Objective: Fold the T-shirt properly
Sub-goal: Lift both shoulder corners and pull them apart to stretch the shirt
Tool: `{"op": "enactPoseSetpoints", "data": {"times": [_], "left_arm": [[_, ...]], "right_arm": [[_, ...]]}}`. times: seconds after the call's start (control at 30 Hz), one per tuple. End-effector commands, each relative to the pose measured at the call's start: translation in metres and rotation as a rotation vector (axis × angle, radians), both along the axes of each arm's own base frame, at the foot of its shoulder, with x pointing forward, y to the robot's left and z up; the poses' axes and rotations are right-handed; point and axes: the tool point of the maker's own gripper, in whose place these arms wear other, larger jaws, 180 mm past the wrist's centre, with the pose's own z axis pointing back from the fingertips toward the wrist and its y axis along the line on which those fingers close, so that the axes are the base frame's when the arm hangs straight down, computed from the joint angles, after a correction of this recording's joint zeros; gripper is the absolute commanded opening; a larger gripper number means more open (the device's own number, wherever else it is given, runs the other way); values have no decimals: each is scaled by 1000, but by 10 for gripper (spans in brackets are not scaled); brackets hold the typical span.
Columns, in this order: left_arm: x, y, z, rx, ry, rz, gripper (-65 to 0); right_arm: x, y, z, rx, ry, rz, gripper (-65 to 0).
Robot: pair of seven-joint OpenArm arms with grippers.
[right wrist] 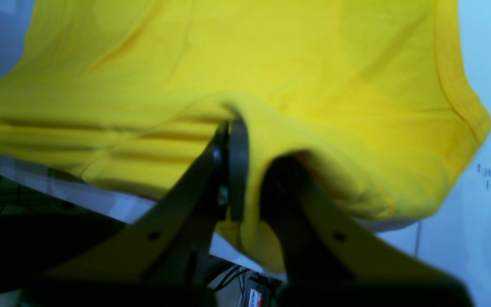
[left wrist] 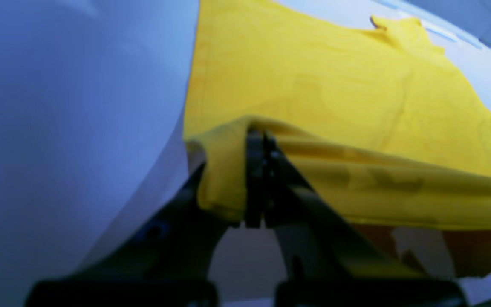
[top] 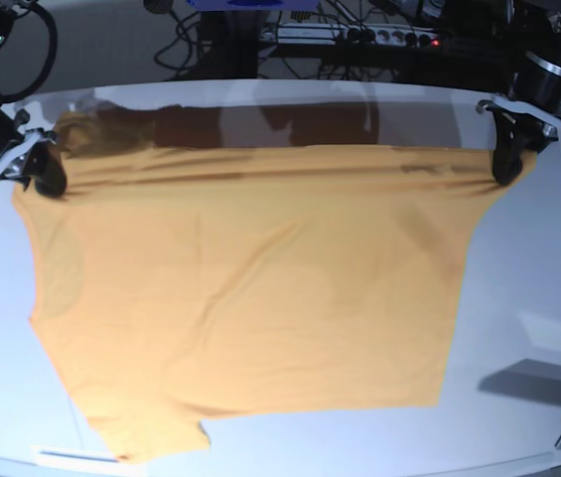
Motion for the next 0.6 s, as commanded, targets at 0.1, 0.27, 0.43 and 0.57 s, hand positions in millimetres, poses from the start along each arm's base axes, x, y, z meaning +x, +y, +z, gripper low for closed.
{"op": "enactPoseSetpoints", "data": {"times": [0.1, 0.27, 0.43, 0.57], "left_arm": [[12, 13, 17, -8, -65, 66, -650], [19, 16, 22, -21, -86, 90, -650], [21, 22, 24, -8, -81, 95, -650], [20, 25, 22, -14, -71, 113, -650]], "right_arm": [[13, 6, 8, 26, -15, -19, -647], [23, 20, 12, 44, -33, 19, -647], [32, 19, 18, 59, -47, -4, -647], [36, 18, 22, 61, -60, -7, -647]]}}
